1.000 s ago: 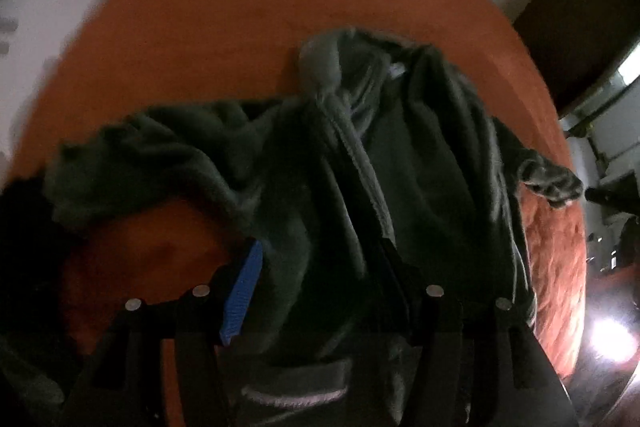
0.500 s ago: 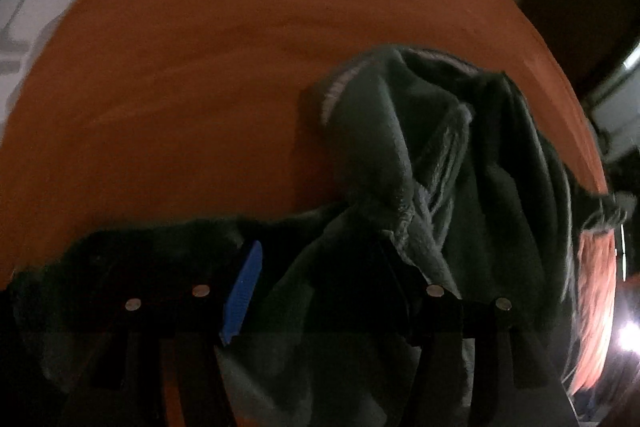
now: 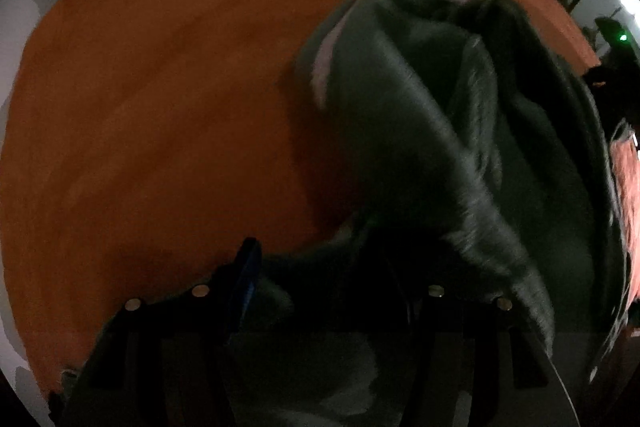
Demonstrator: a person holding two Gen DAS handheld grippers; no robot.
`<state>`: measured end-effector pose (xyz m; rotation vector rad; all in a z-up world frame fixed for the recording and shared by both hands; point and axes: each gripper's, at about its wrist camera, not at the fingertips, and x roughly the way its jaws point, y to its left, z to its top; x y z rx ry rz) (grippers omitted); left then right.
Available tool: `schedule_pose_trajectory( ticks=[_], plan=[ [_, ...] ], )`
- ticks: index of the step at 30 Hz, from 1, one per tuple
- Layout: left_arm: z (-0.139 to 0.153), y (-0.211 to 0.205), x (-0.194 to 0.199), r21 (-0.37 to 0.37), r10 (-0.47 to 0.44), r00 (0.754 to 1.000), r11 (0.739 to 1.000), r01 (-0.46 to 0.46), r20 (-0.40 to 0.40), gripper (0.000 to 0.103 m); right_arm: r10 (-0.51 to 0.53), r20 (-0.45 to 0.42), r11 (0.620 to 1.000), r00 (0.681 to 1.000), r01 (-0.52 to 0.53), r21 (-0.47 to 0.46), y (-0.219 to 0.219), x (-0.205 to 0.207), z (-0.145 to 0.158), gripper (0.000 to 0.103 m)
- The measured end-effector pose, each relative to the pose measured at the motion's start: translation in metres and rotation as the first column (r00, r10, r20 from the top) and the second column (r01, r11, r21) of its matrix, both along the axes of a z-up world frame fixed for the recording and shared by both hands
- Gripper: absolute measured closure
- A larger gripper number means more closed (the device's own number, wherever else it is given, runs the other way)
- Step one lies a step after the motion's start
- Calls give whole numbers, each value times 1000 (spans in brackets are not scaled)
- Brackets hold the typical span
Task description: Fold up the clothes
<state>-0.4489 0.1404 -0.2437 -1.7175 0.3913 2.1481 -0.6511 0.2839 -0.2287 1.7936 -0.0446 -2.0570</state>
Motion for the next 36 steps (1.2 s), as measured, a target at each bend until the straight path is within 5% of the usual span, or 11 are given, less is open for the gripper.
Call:
schedule_pose_trajectory(
  ticks=[2,5,9,12,13,15,20,26,28,31,36],
  plan=[
    [0,-14,-1,48,31,999,998,-31,15,42,32,-26,999,999,-32,-6,0,6,2,89],
    [4,-36,-3,177,113,993,977,-118,38,42,14,-58,1000,998,-15,-15,9,17,14,93],
    [-14,-34,4,84,92,995,992,-94,35,42,-159,-114,986,981,152,-68,54,23,42,93],
    [-24,-17,13,43,34,999,999,-34,7,46,-190,-47,981,981,188,-46,64,20,35,93],
    [-27,-11,17,28,14,1000,1000,-14,-2,52,-184,-24,983,983,184,-26,63,20,31,93],
    [-23,-6,20,-3,17,998,1000,-17,-58,92,-184,11,983,983,184,3,63,21,23,92],
    [10,-21,22,-98,194,942,969,-227,-274,93,-251,-49,968,967,252,2,85,27,35,94],
    [29,-94,29,58,519,818,851,-523,-247,93,-388,-100,919,916,392,32,123,31,48,94],
    [17,-101,34,14,530,817,841,-541,-228,92,-400,-62,911,914,404,84,119,39,31,94],
    [7,-89,43,-58,460,851,871,-488,-255,92,-417,-39,901,908,419,111,122,38,18,94],
    [35,-121,38,75,497,845,867,-493,-196,79,-419,-54,903,906,422,81,122,34,26,94]
  ],
)
